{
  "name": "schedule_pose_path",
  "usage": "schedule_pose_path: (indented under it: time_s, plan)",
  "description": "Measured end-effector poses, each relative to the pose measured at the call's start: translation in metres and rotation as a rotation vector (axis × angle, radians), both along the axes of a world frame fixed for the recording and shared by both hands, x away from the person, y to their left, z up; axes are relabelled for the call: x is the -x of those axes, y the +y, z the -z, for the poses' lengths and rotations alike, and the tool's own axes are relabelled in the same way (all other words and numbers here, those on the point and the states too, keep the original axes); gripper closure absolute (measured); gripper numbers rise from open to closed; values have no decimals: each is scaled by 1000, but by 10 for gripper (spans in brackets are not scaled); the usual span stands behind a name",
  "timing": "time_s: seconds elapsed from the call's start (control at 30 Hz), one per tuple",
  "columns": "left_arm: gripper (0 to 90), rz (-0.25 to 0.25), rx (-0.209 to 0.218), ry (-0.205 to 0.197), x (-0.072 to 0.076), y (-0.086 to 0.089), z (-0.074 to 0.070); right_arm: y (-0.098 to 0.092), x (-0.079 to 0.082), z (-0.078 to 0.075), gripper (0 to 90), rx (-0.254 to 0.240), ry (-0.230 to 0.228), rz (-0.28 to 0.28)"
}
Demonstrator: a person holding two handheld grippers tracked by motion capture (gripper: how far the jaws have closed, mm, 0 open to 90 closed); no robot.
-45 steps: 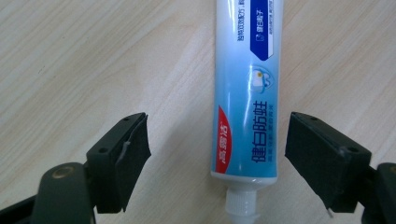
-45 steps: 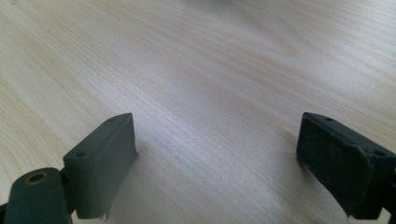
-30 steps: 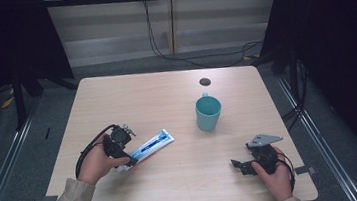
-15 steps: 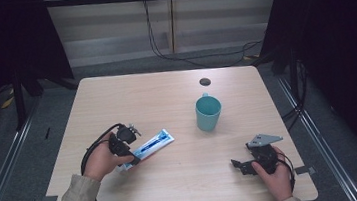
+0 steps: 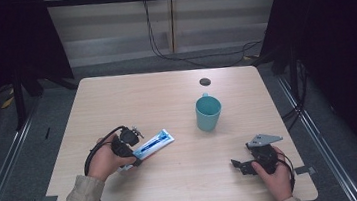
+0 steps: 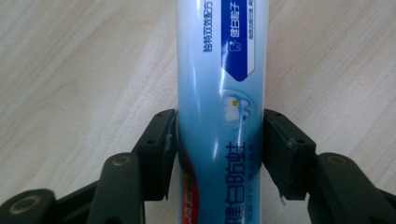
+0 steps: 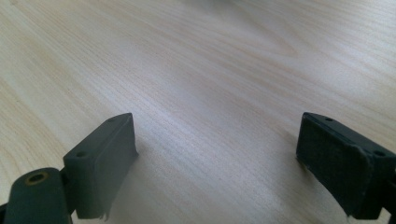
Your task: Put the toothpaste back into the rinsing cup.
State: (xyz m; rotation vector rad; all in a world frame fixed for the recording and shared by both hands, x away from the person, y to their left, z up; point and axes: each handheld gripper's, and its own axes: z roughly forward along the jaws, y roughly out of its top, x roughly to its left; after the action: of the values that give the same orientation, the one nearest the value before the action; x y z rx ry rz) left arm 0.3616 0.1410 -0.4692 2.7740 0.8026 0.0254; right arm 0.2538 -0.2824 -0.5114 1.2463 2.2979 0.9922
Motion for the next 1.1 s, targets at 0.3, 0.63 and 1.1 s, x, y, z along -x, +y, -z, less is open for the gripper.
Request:
schedule_pose_path:
  time_s: [0.3,0.63,1.1]
  plan:
    - [692,-34,-37,-12,3,-6,-6,0,0,0,112,0,0,-1]
    - [729,-73,83,-64,10,5,-10,0,0,0,112,0,1,1]
    - [730,-73,167,-104,13,6,-19,0,-1,0,112,1,0,-2]
